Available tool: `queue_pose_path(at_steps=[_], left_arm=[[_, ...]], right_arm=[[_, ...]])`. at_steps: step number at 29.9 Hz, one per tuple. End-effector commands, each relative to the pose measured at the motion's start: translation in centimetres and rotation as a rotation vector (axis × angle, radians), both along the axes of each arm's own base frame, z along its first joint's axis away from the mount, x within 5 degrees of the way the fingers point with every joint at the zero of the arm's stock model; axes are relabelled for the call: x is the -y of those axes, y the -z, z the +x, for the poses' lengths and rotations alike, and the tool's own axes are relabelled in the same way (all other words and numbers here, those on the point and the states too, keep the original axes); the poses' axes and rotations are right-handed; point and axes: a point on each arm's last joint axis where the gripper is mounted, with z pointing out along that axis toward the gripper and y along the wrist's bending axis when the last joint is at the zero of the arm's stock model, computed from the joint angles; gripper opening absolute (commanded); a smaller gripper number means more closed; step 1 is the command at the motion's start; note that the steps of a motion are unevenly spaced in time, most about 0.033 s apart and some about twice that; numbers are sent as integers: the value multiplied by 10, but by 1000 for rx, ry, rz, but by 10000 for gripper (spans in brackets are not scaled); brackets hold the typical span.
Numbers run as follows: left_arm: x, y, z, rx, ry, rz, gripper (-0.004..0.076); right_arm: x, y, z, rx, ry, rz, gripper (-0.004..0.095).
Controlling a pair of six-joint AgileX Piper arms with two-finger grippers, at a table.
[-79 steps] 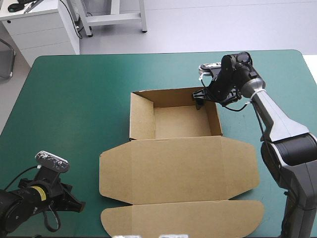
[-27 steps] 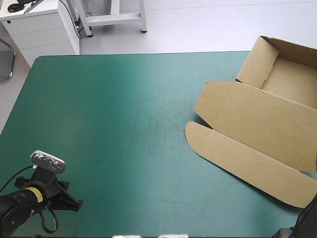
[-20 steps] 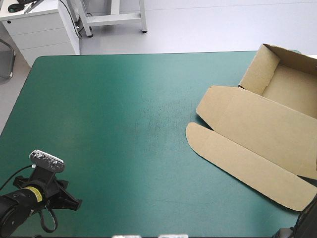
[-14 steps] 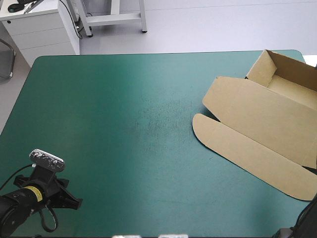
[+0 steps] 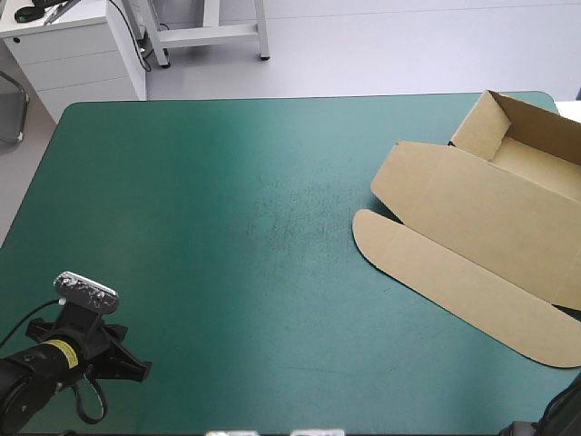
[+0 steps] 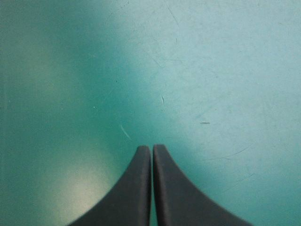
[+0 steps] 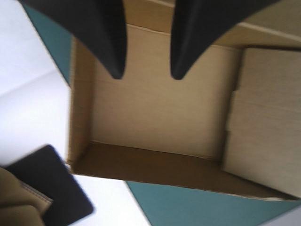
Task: Fold the box
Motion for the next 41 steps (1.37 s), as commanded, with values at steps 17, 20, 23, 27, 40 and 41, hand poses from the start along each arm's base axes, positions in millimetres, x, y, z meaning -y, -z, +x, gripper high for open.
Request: queue_pose_path(at_steps=[17, 20, 23, 27, 40, 41], left_arm=[[7, -15, 6, 105, 10, -96, -8], [6, -16, 7, 123, 14, -78, -8], [4, -16, 9, 142, 12, -55, -8], [4, -15, 9, 143, 12, -49, -8], [1, 8, 1, 146, 17, -57, -8], [0, 12, -1, 142, 17, -55, -8]], right_arm=[[-196, -85, -77, 189, -574, -94, -1], [-219, -68, -96, 118, -654, -105, -1], [-235, -45, -116, 54, -719, -96, 0], [-240, -16, -139, 41, -725, -69, 0], [-219, 84, -233, 37, -712, -82, -1], [-218, 89, -239, 53, -716, -92, -1]])
